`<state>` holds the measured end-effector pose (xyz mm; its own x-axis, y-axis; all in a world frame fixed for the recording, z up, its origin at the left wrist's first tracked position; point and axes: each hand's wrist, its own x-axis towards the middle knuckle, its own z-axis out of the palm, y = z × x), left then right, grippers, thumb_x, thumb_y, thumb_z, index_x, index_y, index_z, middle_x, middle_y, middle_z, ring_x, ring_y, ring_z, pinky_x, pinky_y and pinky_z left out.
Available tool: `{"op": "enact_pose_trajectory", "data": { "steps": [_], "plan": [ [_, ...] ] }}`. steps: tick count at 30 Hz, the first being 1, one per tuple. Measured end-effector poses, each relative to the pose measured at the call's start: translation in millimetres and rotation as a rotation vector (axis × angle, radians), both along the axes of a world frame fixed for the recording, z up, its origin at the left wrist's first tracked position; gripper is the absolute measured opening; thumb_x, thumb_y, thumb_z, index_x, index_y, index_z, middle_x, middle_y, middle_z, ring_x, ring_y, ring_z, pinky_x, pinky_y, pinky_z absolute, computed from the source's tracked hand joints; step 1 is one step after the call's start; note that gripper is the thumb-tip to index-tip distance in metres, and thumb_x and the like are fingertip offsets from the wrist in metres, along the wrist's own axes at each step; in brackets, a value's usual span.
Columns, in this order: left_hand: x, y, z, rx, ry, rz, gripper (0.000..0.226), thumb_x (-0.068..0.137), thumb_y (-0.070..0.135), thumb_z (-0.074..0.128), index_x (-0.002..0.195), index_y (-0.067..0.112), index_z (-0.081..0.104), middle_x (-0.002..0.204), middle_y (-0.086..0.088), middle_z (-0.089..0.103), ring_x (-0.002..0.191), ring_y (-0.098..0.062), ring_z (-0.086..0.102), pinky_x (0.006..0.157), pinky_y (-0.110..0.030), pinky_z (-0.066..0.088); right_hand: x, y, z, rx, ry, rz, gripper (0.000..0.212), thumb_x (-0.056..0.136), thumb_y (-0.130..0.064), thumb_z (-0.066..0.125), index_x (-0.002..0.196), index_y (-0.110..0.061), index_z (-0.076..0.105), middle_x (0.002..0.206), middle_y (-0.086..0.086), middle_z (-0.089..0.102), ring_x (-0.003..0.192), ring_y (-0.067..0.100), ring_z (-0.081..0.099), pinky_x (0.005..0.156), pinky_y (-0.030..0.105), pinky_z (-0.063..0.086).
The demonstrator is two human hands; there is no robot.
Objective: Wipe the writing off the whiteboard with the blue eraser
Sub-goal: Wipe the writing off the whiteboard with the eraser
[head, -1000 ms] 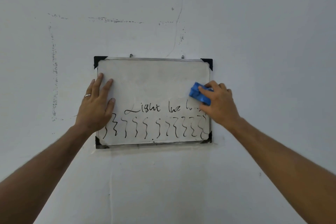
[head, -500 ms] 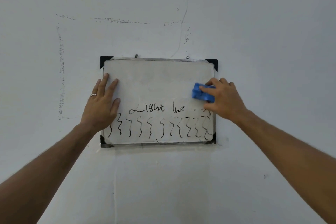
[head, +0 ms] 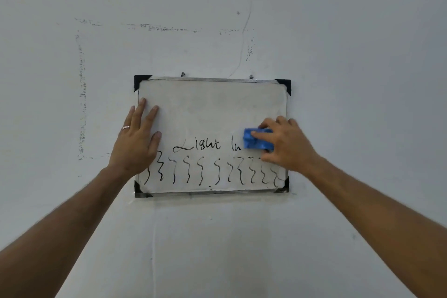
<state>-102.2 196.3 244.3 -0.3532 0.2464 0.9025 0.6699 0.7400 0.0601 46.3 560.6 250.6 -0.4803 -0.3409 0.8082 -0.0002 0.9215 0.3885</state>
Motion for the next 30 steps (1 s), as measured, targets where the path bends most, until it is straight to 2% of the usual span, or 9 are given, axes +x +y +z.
{"op": "enact_pose_trajectory", "data": {
  "steps": [3,7,12,15,16,20,24,28,30],
  "plan": [
    [1.4,0.7,0.1,0.004,-0.003,0.001,0.067,0.102,0.026,0.051,0.16,0.024,0.019,0.171,-0.002,0.001,0.156,-0.034,0.007,0.12,-0.054,0.024,-1.5,-10.2,11.8,-0.312,0.11,-0.022,0.056,0.069,-0.034,0.075,0.123,-0.022,0.067,0.111,0.004,0.058,0.093,0.029,0.053,0.08,0.044,0.043],
    [1.7,-0.7,0.3,-0.002,0.01,-0.008,0.067,0.101,0.025,0.051,0.16,0.023,0.02,0.171,-0.003,0.002,0.156,-0.034,0.007,0.12,-0.054,0.025,-4.8,-18.9,-12.0,0.09,-0.03,0.032,0.057,0.07,-0.037,0.076,0.123,-0.02,0.066,0.109,0.005,0.059,0.092,0.029,0.053,0.078,0.045,0.046],
    [0.9,0.5,0.5,-0.003,0.0,-0.007,0.067,0.101,0.026,0.051,0.161,0.023,0.019,0.171,-0.003,0.001,0.156,-0.035,0.007,0.12,-0.055,0.026,-7.5,-29.6,5.1,-0.263,0.098,-0.005,0.054,0.07,-0.034,0.074,0.122,-0.021,0.066,0.111,0.005,0.057,0.093,0.03,0.053,0.08,0.044,0.044],
    [0.6,-2.0,0.1,-0.007,0.004,-0.01,0.067,0.102,0.027,0.051,0.161,0.024,0.019,0.171,-0.002,0.001,0.156,-0.033,0.006,0.12,-0.055,0.026,-13.2,-31.6,-21.7,0.049,-0.019,0.063,0.054,0.071,-0.034,0.072,0.123,-0.021,0.066,0.109,0.004,0.058,0.091,0.028,0.052,0.078,0.044,0.044],
    [0.5,-3.3,0.6,-0.014,0.003,-0.008,0.067,0.102,0.028,0.051,0.161,0.024,0.019,0.171,-0.002,0.001,0.156,-0.032,0.006,0.119,-0.055,0.026,-9.6,-25.9,-13.0,0.066,-0.027,0.054,0.055,0.069,-0.035,0.074,0.122,-0.023,0.067,0.109,0.003,0.059,0.09,0.028,0.052,0.078,0.043,0.043],
    [1.3,-2.1,2.0,-0.018,-0.013,-0.003,0.067,0.102,0.028,0.052,0.161,0.023,0.019,0.171,-0.001,0.0,0.157,-0.031,0.005,0.119,-0.055,0.025,-12.3,-32.0,6.4,-0.26,0.102,0.014,0.057,0.069,-0.034,0.075,0.124,-0.022,0.066,0.113,0.003,0.059,0.093,0.03,0.054,0.08,0.044,0.042],
    [-0.3,-5.3,0.4,-0.018,0.005,-0.02,0.067,0.101,0.028,0.053,0.161,0.023,0.021,0.171,-0.002,0.001,0.156,-0.032,0.005,0.121,-0.053,0.024,-15.4,-34.9,-20.1,0.14,-0.032,0.069,0.056,0.068,-0.033,0.073,0.122,-0.023,0.066,0.112,0.003,0.06,0.09,0.028,0.053,0.077,0.044,0.044],
    [-1.5,-4.3,0.8,-0.016,0.004,-0.022,0.067,0.101,0.028,0.053,0.16,0.023,0.021,0.171,-0.001,0.001,0.157,-0.03,0.005,0.12,-0.053,0.025,-13.1,-30.2,-2.0,-0.188,0.111,0.012,0.059,0.064,-0.032,0.08,0.121,-0.022,0.068,0.11,0.003,0.061,0.09,0.028,0.054,0.077,0.043,0.044],
    [-1.4,-3.4,-0.3,-0.008,0.01,-0.028,0.068,0.101,0.027,0.053,0.16,0.024,0.021,0.171,0.0,0.001,0.157,-0.031,0.005,0.12,-0.053,0.026,-18.6,-41.3,-21.8,-0.105,0.106,0.032,0.057,0.066,-0.03,0.077,0.121,-0.02,0.066,0.112,0.004,0.061,0.09,0.03,0.054,0.075,0.044,0.044]
  ]
}}
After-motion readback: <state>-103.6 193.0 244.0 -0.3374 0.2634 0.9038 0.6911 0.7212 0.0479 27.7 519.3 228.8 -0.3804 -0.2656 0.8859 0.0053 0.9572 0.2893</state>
